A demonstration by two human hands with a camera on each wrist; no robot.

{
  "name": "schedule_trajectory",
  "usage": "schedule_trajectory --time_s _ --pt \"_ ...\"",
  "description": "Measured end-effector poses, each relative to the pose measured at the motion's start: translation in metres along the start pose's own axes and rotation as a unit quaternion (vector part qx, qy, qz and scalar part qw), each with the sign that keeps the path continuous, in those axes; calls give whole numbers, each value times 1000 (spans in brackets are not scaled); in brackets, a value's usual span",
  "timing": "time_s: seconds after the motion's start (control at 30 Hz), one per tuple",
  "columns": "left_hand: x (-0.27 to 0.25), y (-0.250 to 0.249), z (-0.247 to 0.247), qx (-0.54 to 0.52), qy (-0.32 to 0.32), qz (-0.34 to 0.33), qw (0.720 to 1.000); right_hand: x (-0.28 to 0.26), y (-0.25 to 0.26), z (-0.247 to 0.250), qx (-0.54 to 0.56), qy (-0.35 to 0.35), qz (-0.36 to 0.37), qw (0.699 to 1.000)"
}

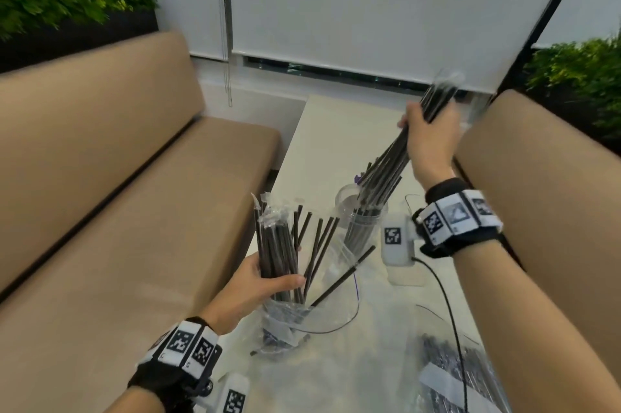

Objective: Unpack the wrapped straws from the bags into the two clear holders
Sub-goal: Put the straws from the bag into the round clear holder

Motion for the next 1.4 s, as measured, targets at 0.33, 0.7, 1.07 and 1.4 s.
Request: schedule_trajectory --time_s 0.33,0.7,1.07,1.4 --pt "-2 2 0 0 -4 5 1000 -31 -76 -45 -73 67 -71 993" --pt "-1 1 -3 -2 -2 1 1000 -17 -7 -27 -200 136 81 967" --pt "-5 -1 -3 13 -10 8 1000 -198 -87 -5 -84 284 -147 944" --pt "-12 -3 -19 63 40 -4 997 -206 -75 -69 -61 346 -10 936"
Point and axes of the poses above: each hand's wrist, its own x-axis towards the middle knuckle, its own z-axis out of the back of the hand, y = z × x, the point moved 8 cm from there along x, towards the middle knuckle, and after that the axes turned 4 degrees about -x, right-handed, at the moved point
